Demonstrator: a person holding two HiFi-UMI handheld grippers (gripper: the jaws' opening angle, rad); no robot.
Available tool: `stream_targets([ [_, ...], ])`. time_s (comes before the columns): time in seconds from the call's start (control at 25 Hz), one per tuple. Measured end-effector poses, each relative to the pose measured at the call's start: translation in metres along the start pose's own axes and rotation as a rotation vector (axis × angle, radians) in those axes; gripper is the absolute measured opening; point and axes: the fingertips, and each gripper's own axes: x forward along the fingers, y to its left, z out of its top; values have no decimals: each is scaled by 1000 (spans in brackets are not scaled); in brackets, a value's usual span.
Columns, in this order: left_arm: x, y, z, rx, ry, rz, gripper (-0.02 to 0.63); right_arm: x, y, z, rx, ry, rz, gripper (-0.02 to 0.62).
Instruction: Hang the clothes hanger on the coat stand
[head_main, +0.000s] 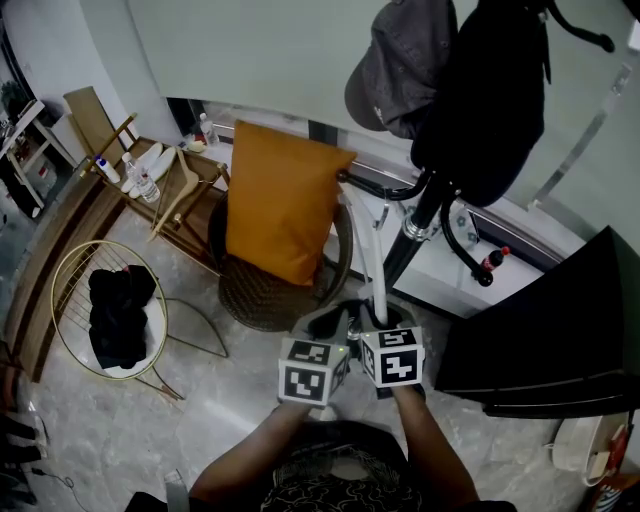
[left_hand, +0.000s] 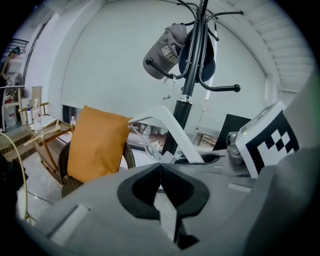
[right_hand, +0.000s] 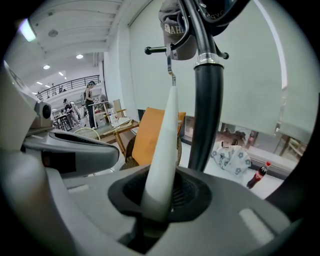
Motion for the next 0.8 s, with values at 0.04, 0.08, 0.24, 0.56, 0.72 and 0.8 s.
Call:
stream_targets([
  [0.04,0,0,0,0,-1,0,6,-1,0,1,-1,-4,-1,68],
  [0.08,0,0,1,-1,-2,0,6,-1,0,1,-1,-8,-2,71],
  [0.24,-1,0,3,-3,-11,2,6,-3,-1,2,-3,-11,-11,92],
  [0.56,-4,-2,5,-5,-21,-2,6,-9,1,5,-7,-16,-21,131],
  [0.72,-6,-3,5,-7,-24,-1,6,-12,2,8,-5,-28,-20,141],
  [0.8,-6,-4,4,-8,-25,1,6,-14,2,9,-2,-30,-18,143],
])
